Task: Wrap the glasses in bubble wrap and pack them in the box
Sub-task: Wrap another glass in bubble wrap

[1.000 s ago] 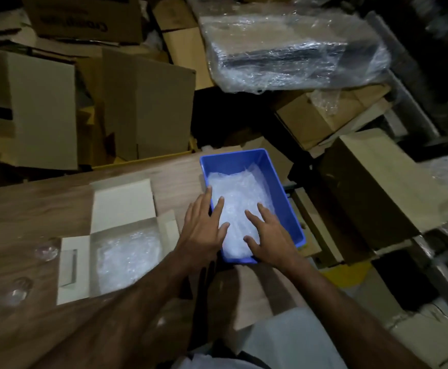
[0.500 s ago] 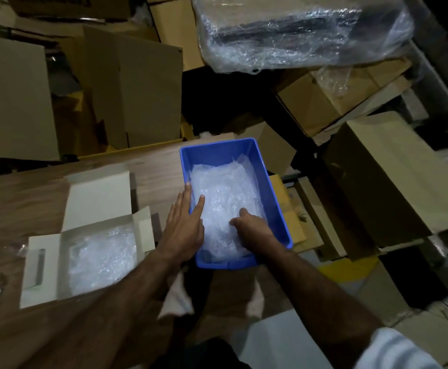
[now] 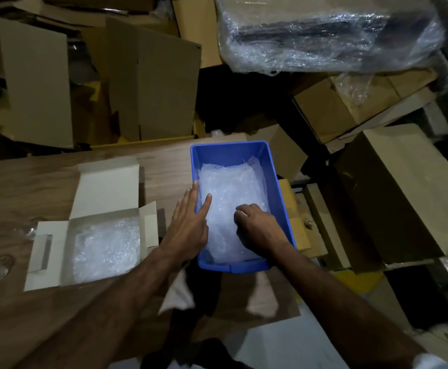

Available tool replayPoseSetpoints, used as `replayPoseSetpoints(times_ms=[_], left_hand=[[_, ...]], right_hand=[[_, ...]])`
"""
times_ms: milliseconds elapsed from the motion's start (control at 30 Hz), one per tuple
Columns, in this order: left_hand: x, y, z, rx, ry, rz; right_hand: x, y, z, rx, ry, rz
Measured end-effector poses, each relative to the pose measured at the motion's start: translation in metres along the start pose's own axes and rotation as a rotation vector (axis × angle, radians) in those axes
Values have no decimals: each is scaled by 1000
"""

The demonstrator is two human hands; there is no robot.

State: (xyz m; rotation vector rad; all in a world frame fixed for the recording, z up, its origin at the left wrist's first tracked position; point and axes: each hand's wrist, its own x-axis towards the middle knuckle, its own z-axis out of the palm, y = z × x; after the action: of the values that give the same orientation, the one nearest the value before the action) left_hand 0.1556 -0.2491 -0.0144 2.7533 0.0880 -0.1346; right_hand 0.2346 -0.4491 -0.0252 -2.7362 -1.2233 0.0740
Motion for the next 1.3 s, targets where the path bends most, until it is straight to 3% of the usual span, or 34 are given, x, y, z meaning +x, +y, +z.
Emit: replayPoseSetpoints(times_ms=[300,500,600,700,867,1033,1133,1200,1300], left_hand=[[-1,-3,-3,10,-36,31],[-7,-5,-4,63,-75,173],[10,6,-5,22,40,182],[20,5,-19,-169,164,201],[-1,2,-53,-363,223,268],[-14,-8,-82,-314,229,427],[-26,-23,-104,-320,281,488],[-34,-31,-118,-433,341,430],[-48,-32,-137,-899,398,128]], right_hand=[[-6,2,-1,28,161,33],[-11,-5,-19,71,335,55],[-12,-14,-28,101,382,70],[-23,-21,-35,245,437,42],[-36,-35,-36,234,367,46],[-13,-45,-52,270,572,169],[-6,-47,-68,176,627,96],[1,-53,-83,181,637,7],[12,-73,-115,348,646,-99]])
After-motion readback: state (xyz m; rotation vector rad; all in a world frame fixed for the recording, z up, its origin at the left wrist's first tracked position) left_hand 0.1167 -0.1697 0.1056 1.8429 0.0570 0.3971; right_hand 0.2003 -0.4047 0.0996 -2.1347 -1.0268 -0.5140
